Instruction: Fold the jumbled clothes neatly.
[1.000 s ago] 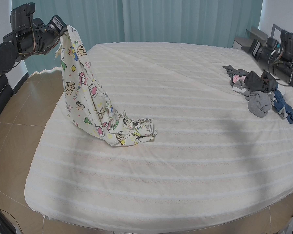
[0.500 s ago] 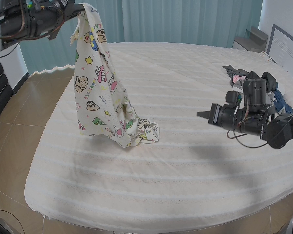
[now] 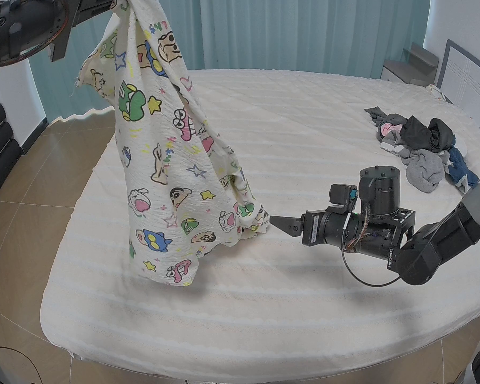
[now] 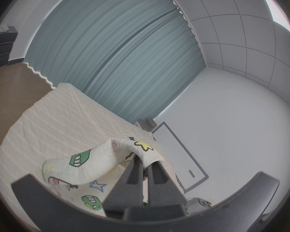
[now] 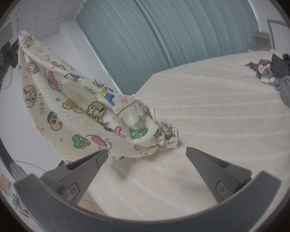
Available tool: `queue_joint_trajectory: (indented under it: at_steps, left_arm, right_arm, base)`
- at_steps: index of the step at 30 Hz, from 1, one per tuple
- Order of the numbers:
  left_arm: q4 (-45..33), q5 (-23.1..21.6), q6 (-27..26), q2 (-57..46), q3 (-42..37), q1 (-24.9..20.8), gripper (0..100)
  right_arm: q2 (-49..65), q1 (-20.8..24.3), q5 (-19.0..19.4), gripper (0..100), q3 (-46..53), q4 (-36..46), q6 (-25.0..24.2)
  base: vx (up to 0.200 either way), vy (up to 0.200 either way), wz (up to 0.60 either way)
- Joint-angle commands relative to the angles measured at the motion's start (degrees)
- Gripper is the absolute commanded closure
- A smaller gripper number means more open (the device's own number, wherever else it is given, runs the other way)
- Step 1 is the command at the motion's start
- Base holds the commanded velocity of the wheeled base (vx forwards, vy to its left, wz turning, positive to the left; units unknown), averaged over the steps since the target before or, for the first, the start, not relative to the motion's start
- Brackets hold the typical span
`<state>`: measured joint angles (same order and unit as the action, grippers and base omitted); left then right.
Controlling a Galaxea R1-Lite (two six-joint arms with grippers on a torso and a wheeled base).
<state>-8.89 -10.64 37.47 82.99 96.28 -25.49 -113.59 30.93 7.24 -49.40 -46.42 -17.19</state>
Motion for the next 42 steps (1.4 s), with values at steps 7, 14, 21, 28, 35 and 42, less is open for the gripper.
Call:
queue_joint_trajectory:
  at_steps: [7, 14, 21, 28, 35, 42]
  left_arm:
    - [-0.25, -2.8, 0.14, -6.27, -7.86, -3.6, 100]
    - [-0.25, -2.8, 0.23, -7.14, -9.45, -4.83, 100]
    - [-0.25, -2.54, 0.32, -6.97, -9.71, -4.83, 100]
    - [-0.25, -2.37, 0.41, -7.06, -10.24, -4.92, 100]
    - [-0.25, -2.54, 1.46, -7.67, -11.82, -5.45, 100]
    - [0.1, -2.72, 4.01, -8.02, -12.79, -6.5, 100]
  right_arm:
    - [-3.04, 4.49, -0.47, 0, 0.27, -2.09, 6.82]
    - [-4.27, 7.57, -0.21, 0, 1.23, -6.4, 8.22]
    - [-4.09, 8.71, -0.21, 0, 5.45, -7.19, 10.68]
    - [-6.64, 11.17, -0.65, 0, 4.57, -11.5, 12.79]
    - [-9.63, 11.44, -3.11, 0, -0.7, -12.2, 13.5]
    - [-11.83, 11.08, -4.17, 0, -4.3, -11.76, 13.59]
  base:
    - [0.0, 0.0, 0.0]
    - [0.0, 0.0, 0.0]
    - [0.0, 0.0, 0.0]
    - [0.0, 0.0, 0.0]
    - [0.0, 0.0, 0.0]
    - [0.0, 0.0, 0.0]
